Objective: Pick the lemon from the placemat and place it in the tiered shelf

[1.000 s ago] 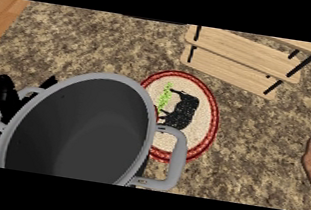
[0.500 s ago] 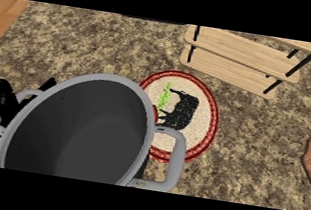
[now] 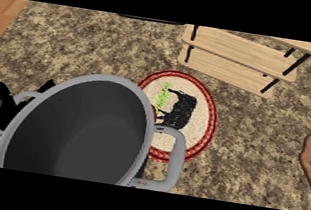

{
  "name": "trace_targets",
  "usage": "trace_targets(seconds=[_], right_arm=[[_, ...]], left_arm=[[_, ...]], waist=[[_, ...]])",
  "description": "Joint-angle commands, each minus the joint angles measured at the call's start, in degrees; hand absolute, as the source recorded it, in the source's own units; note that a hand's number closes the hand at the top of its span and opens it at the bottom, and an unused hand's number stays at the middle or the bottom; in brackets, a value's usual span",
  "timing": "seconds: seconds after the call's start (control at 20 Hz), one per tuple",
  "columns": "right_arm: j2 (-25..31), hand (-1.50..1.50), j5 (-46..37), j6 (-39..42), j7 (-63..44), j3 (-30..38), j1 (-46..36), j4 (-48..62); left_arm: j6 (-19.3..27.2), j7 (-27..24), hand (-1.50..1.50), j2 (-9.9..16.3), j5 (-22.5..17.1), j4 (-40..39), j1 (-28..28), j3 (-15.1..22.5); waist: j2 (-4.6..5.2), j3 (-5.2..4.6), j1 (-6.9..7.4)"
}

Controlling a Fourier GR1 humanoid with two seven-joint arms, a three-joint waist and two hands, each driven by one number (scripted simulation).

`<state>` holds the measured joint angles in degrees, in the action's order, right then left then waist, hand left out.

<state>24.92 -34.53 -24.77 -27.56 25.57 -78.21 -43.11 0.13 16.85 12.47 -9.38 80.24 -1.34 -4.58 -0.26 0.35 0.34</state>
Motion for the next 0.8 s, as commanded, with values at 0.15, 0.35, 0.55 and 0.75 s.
trace_targets(seconds=[0.15,0.35,0.55,0.75], right_arm=[[6.4,-1.50,0.2,-4.8,-4.5,3.6,4.8,-5.3],[10.3,-1.50,3.5,-1.3,-8.6,5.7,6.9,-11.2],[14.9,-1.50,10.7,8.8,-7.0,9.1,16.2,-18.7],[15.3,-1.50,15.3,13.0,-10.3,11.2,24.5,-29.6]], left_arm=[[-1.2,0.4,0.00,-0.3,0.0,-0.9,1.2,0.4],[-0.8,1.4,0.00,0.1,0.4,-1.2,0.8,-0.1],[0.8,-2.3,0.00,-2.3,2.5,-2.7,1.2,1.1],[-2.2,2.5,0.00,0.9,-0.9,3.9,3.5,-0.8]], waist=[[0.01,-0.35,-0.89],[-0.08,-0.36,-1.13],[-0.06,-0.35,-1.51],[-0.20,-0.33,-1.01]])
